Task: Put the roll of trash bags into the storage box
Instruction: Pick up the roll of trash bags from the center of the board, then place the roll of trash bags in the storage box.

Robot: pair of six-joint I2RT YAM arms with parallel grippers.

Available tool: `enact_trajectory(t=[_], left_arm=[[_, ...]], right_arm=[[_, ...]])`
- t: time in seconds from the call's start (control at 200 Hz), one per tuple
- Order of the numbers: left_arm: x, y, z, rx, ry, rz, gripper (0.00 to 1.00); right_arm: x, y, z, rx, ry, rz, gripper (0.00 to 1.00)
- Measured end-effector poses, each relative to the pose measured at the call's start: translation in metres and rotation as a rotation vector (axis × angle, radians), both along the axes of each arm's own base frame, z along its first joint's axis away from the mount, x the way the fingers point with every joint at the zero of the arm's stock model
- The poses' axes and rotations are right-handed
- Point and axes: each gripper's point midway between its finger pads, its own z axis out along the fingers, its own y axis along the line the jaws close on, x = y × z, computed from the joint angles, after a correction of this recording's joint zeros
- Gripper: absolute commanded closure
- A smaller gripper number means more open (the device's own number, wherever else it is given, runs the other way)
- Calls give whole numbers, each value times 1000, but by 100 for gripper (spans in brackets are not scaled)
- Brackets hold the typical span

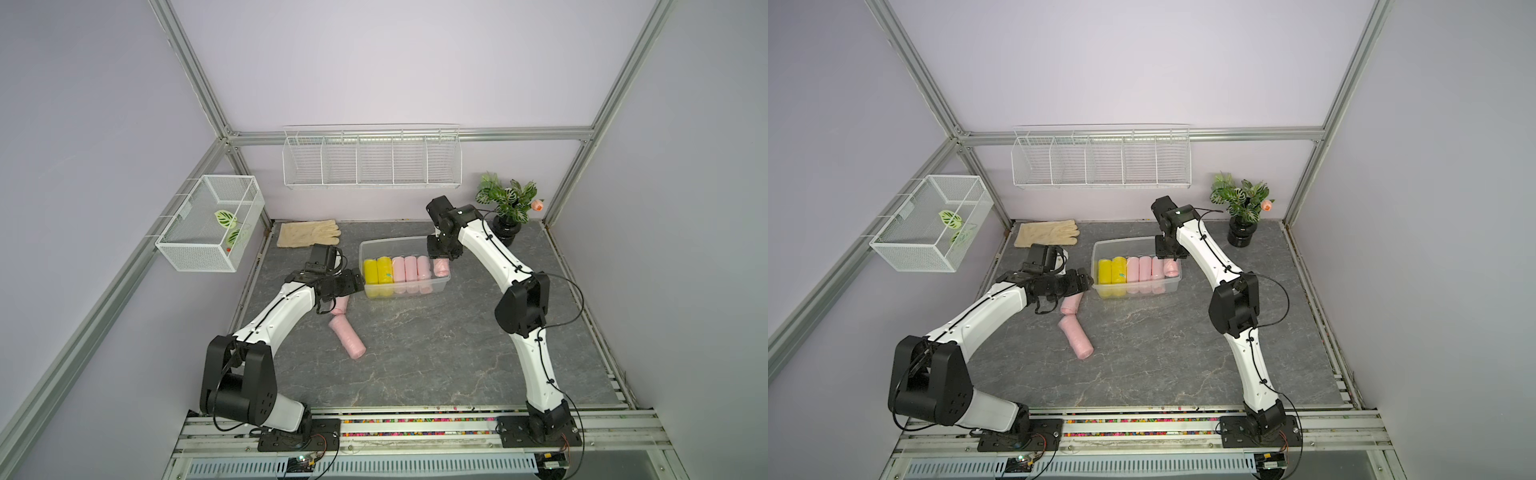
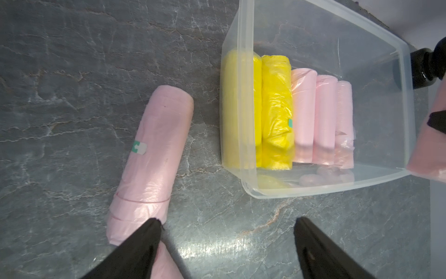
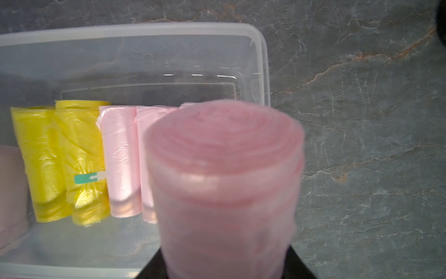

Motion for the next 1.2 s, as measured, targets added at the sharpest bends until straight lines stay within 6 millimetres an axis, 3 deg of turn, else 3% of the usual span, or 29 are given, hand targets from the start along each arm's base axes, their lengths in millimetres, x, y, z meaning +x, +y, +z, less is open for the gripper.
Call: enact_trajectory(t=[0.31,0.695,1.005,1.2], left_arm=[[-2,0,-3,-1,9,2,9],[-2,0,-3,-4,8,0,9],[-1,-1,-2,-5,5,0,9],[-1,-1,-2,-5,4,0,9]], right_arm=[[8,6,-15,8,2,2,53],[8,8,-64,-24,89,5,53],[4,8,-71,-44,117,8,51],[1,2,-71,-67,127,2,42]])
